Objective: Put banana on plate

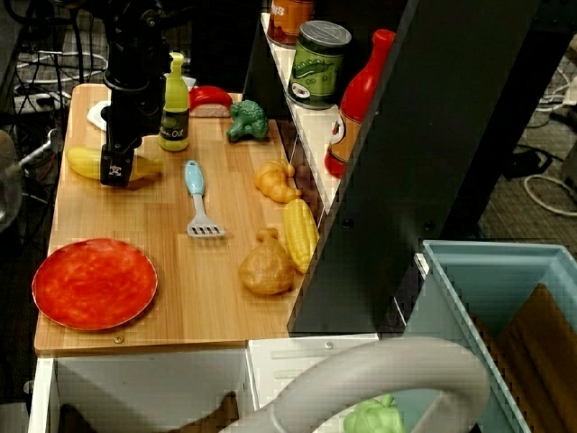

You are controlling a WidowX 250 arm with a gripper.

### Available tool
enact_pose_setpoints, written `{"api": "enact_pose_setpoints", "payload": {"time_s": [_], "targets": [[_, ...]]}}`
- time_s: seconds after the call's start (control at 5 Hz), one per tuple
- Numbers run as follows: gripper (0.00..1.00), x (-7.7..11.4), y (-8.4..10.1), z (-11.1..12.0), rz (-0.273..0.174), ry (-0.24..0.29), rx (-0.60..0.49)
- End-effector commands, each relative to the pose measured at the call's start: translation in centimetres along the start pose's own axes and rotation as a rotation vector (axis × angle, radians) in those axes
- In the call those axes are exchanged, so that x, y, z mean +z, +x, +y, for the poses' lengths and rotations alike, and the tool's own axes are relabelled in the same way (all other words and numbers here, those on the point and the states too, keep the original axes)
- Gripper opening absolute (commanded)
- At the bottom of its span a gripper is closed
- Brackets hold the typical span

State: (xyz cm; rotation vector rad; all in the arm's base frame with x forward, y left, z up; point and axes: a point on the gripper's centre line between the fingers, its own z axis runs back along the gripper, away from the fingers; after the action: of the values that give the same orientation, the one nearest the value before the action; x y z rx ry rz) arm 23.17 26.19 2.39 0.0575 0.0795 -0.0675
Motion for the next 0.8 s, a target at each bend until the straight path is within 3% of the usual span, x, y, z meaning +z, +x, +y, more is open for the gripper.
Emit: {"api": "enact_pose_setpoints", "payload": {"time_s": [0.0, 0.4, 0.6], "targets": [[0.00, 1.9, 0.6, 0.0, -0.005, 0.012, 0.009], [0.00, 8.1, 1.4, -8.5, -0.022, -0.104, -0.128], [0.00, 9.1, 1.2, -12.1, -0.027, -0.109, -0.167]]}}
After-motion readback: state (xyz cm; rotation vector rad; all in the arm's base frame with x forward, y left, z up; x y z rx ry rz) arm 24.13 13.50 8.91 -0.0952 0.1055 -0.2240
